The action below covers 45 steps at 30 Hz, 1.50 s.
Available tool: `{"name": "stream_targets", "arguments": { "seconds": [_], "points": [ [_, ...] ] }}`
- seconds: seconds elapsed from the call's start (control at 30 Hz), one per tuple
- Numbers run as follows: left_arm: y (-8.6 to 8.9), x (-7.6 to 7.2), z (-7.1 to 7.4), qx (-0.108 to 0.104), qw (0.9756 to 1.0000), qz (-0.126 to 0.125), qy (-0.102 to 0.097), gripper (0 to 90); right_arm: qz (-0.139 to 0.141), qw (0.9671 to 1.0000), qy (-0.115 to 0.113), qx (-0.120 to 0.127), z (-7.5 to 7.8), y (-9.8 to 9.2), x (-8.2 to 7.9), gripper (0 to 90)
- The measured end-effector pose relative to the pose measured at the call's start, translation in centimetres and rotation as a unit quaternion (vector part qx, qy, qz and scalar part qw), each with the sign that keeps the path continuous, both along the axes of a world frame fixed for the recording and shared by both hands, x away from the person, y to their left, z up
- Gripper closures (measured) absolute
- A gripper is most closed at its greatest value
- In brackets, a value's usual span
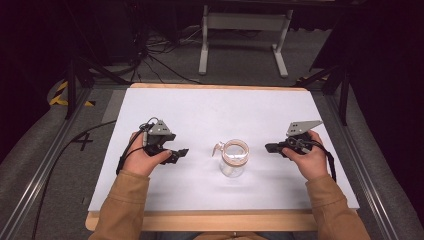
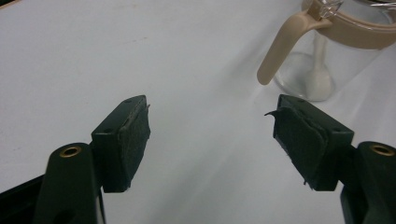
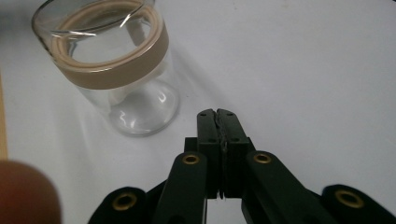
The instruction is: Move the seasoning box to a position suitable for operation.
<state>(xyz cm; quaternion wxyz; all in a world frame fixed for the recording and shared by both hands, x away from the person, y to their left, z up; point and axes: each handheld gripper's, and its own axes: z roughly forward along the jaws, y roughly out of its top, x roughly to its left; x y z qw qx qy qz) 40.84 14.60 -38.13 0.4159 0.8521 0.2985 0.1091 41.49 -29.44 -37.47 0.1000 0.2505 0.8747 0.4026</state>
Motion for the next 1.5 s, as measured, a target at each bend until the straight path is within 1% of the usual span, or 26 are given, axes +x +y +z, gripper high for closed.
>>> {"name": "stream_targets", "arguments": {
  "seconds": [0.03,0.07,0.1,0.13,0.2,0.23,0.27,0.33,0.43,0.47,0.53,0.57,0.63,0.67,0.87,0.9,0.93,1.03,1.07,1.1,1.2,1.27,1.33,1.5],
  "points": [
    [0.0,-0.1,0.1,0.005,1.0000,-0.002,-0.002,27.3,0.006,1.0000,0.001,0.000,0.0,0.1,0.0,90.0],
    [-0.1,-0.2,0.1,0.005,1.0000,-0.001,-0.002,27.2,0.008,1.0000,0.002,0.000,0.0,0.2,0.0,90.0],
    [0.0,-0.2,0.1,0.009,0.9999,-0.004,-0.006,27.2,0.009,1.0000,0.001,-0.002,0.0,0.2,0.0,90.0],
    [0.0,-0.3,0.2,0.008,0.9999,-0.001,-0.006,27.0,0.010,0.9999,0.001,-0.003,0.0,0.3,0.0,90.0],
    [0.0,-0.4,0.2,0.009,0.9999,-0.003,-0.006,26.9,0.012,0.9999,-0.001,-0.003,0.0,0.4,0.1,90.0],
    [0.1,-0.5,0.2,0.009,0.9999,0.000,-0.010,26.9,0.010,0.9999,0.000,-0.002,0.0,0.5,0.1,90.0],
    [0.1,-0.6,0.3,0.006,1.0000,0.001,-0.005,26.8,0.012,0.9999,-0.002,-0.001,0.0,0.7,0.2,90.0],
    [0.2,-0.8,0.4,0.005,0.9999,0.002,-0.009,26.7,0.012,0.9999,-0.001,0.000,-0.2,1.1,0.2,89.9],
    [0.4,-1.1,0.4,0.006,1.0000,0.000,-0.006,26.5,0.020,0.9997,0.000,0.010,-0.5,1.8,0.5,89.9],
    [0.6,-1.3,0.4,0.006,1.0000,0.003,-0.003,26.5,0.024,0.9996,0.003,0.013,-0.7,2.2,0.6,90.0],
    [0.9,-1.5,0.4,0.006,0.9999,0.007,-0.006,26.2,0.033,0.9994,0.005,0.009,-1.0,2.9,0.9,90.0],
    [1.0,-1.7,0.4,0.005,0.9999,0.011,-0.003,26.2,0.036,0.9993,0.006,0.006,-1.1,3.2,1.0,90.0],
    [1.3,-1.8,0.4,0.006,0.9999,0.012,-0.004,26.2,0.039,0.9992,0.007,0.004,-1.2,3.4,1.1,90.0],
    [1.4,-1.9,0.4,0.007,0.9999,0.015,-0.004,26.2,0.045,0.9990,0.011,0.000,-1.5,3.9,1.4,89.9],
    [2.0,-2.5,0.2,0.011,0.9997,0.023,-0.001,26.2,0.052,0.9985,0.016,-0.002,-2.3,4.8,2.1,89.8],
    [2.0,-2.5,0.2,0.011,0.9997,0.022,-0.002,26.2,0.053,0.9985,0.014,-0.003,-2.3,4.9,2.2,89.8],
    [2.1,-2.6,0.2,0.010,0.9996,0.025,0.001,26.2,0.054,0.9984,0.016,-0.003,-2.4,5.0,2.2,89.8],
    [2.2,-2.7,0.2,0.012,0.9996,0.025,-0.001,26.2,0.055,0.9983,0.019,-0.005,-2.7,5.3,2.4,89.7],
    [2.2,-2.7,0.2,0.010,0.9996,0.027,0.002,26.2,0.058,0.9981,0.021,-0.006,-2.8,5.4,2.5,89.8],
    [2.3,-2.7,0.2,0.012,0.9996,0.026,0.001,26.1,0.060,0.9980,0.019,-0.006,-2.9,5.5,2.5,89.7],
    [2.2,-2.8,0.1,0.013,0.9996,0.026,0.001,26.1,0.063,0.9977,0.023,-0.007,-2.9,5.6,2.5,89.8],
    [2.2,-2.7,0.1,0.015,0.9996,0.022,0.001,26.1,0.064,0.9977,0.021,-0.009,-2.9,5.7,2.5,89.8],
    [2.1,-2.7,0.1,0.014,0.9996,0.025,0.001,26.1,0.064,0.9977,0.022,-0.011,-2.9,5.7,2.4,89.9],
    [2.0,-2.6,0.0,0.016,0.9996,0.021,0.004,26.1,0.065,0.9976,0.021,-0.014,-3.0,5.8,2.3,90.0]
  ]
}}
